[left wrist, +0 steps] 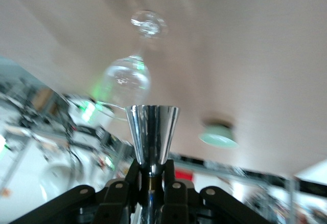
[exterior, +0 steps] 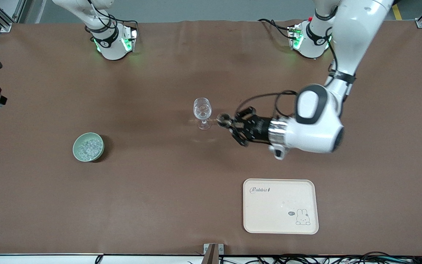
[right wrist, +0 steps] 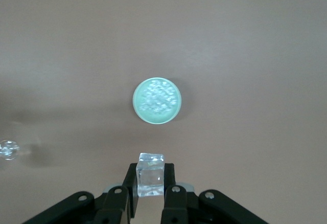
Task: Pour wine and add ice with both arms
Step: 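Set the left gripper's jigger on the tray while the right gripper positions ice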
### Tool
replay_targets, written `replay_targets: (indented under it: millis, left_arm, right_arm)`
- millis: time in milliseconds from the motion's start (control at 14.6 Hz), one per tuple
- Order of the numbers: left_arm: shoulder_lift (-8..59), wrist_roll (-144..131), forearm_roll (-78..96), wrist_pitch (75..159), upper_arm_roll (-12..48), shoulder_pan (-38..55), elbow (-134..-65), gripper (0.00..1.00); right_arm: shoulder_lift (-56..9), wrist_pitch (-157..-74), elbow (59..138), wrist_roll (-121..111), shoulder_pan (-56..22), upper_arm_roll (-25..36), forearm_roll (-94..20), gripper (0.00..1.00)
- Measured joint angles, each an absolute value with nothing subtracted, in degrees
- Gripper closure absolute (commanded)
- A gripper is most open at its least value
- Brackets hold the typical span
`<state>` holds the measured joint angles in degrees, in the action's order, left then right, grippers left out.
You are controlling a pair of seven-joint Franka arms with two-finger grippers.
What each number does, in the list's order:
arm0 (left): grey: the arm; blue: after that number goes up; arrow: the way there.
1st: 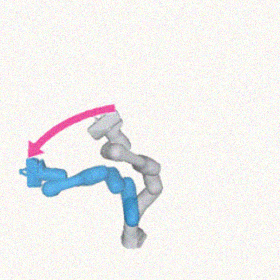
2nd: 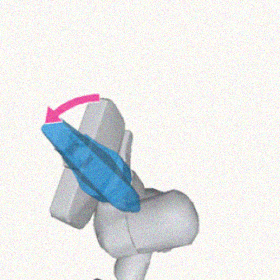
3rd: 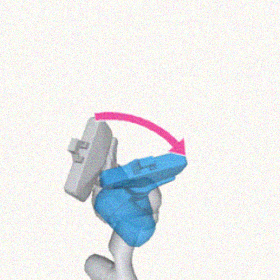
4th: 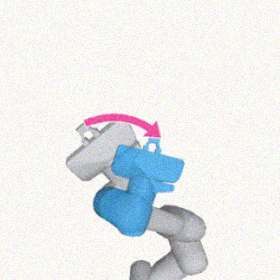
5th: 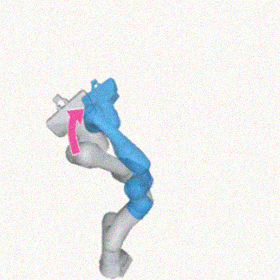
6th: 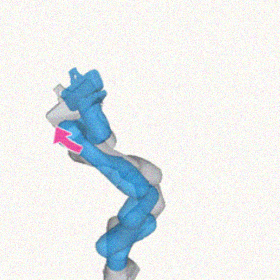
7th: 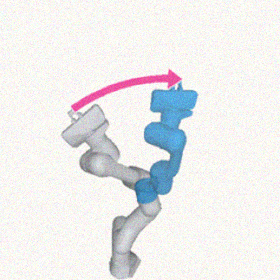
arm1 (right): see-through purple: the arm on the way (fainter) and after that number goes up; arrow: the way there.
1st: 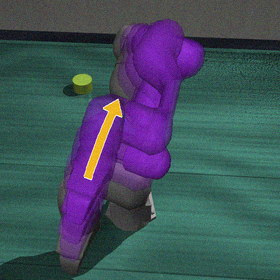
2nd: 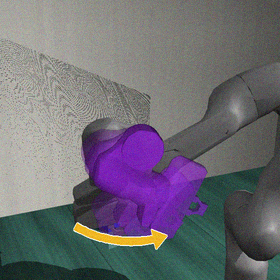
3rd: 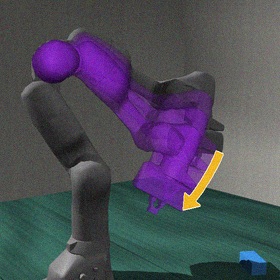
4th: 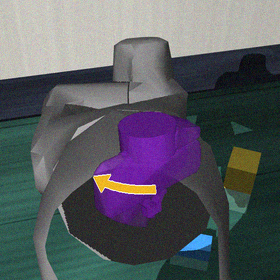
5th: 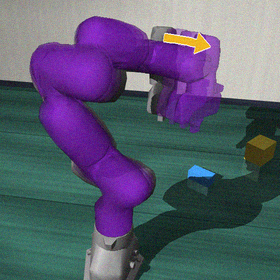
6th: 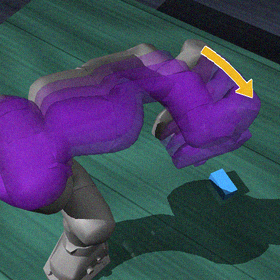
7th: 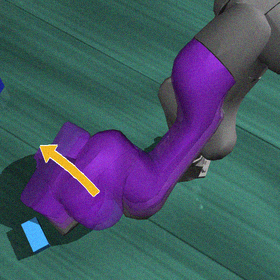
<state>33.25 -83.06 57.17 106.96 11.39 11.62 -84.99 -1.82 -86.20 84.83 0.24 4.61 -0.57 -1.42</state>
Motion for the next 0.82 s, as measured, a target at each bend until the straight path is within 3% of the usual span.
replay_targets:
  millis: [342,822]
  left_arm:
    - [41.2,-74.9,69.1,106.9,11.0,1.5,-77.9,0.99]
    - [49.5,-60.9,83.4,107.8,10.6,-7.6,-76.7,0.99]
  right_arm:
    - [-3.2,-88.3,85.7,17.4,2.7,-13.3,-1.5,1.00]
    - [-9.2,-95.4,86.8,43.6,-0.2,-29.9,-1.3,1.00]
